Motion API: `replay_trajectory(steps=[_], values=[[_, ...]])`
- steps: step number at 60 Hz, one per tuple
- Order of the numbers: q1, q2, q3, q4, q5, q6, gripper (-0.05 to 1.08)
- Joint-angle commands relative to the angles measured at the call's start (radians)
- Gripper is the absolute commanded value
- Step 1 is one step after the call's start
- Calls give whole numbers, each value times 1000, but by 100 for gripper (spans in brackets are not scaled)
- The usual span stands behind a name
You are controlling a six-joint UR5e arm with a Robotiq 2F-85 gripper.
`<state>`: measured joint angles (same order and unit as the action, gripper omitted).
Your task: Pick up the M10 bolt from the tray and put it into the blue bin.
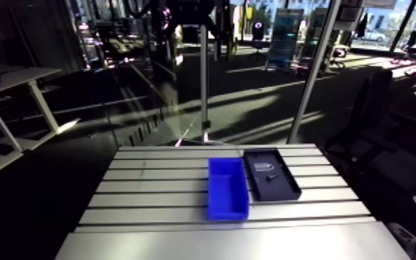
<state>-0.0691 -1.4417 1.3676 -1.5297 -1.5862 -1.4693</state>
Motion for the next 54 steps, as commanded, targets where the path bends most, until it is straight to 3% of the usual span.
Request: replay_trajectory(steps=[1, 20, 35, 54], values=[[0, 7, 1, 0, -1, 44, 1], [-27, 20, 10, -10, -12, 169, 1], [-92, 23, 34, -24, -14, 366, 1], [-160, 29, 93, -102, -16, 415, 1]])
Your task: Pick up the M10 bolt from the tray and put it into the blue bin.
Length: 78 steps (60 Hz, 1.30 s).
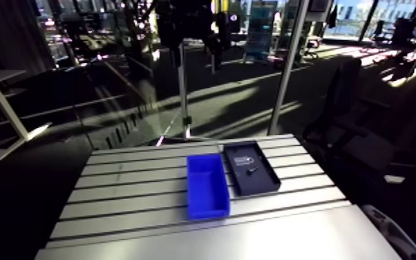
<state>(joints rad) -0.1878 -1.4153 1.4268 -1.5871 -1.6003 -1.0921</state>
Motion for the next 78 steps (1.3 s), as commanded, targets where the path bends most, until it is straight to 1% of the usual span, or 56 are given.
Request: replay_trajectory(steps=[1, 23, 37, 49, 64, 74, 78], values=[[-45, 6, 34, -44, -2, 38, 1], [-78, 50, 40, -68, -2, 38, 1], [-114, 78, 71, -140, -2, 26, 1], [-146, 101, 79, -147, -3, 22, 1], [-183, 129, 92, -151, -1, 18, 1], [-188, 142, 112, -212, 0, -4, 1], [-192, 148, 122, -241, -3, -17, 1]])
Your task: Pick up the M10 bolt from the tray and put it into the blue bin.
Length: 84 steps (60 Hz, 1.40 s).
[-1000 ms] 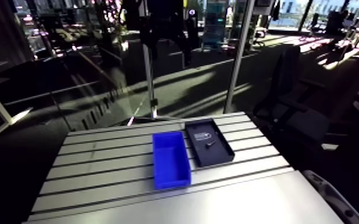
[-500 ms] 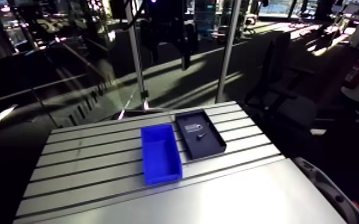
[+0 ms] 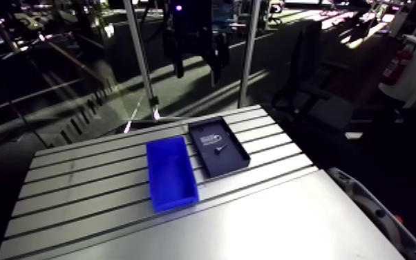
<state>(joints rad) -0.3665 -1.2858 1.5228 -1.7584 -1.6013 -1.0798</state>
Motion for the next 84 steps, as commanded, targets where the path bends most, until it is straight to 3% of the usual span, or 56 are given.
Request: replay_trajectory(steps=[1, 49, 58, 84], values=[[-18, 23, 31, -80, -1, -31, 1], [-74, 116, 144, -224, -1, -82, 1], [-89, 123, 175, -305, -1, -99, 1], [-102, 144, 225, -368, -1, -113, 1]])
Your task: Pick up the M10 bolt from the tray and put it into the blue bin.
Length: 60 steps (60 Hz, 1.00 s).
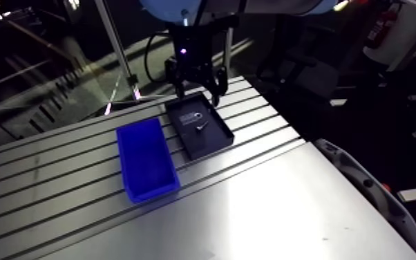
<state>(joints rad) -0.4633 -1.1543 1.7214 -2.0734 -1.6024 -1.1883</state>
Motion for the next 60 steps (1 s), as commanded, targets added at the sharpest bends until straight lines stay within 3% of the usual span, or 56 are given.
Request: replay_trajectory(steps=[1, 60], values=[[-5, 12, 26, -53, 0, -4, 1], [-12, 35, 94, -142, 0, -33, 1]])
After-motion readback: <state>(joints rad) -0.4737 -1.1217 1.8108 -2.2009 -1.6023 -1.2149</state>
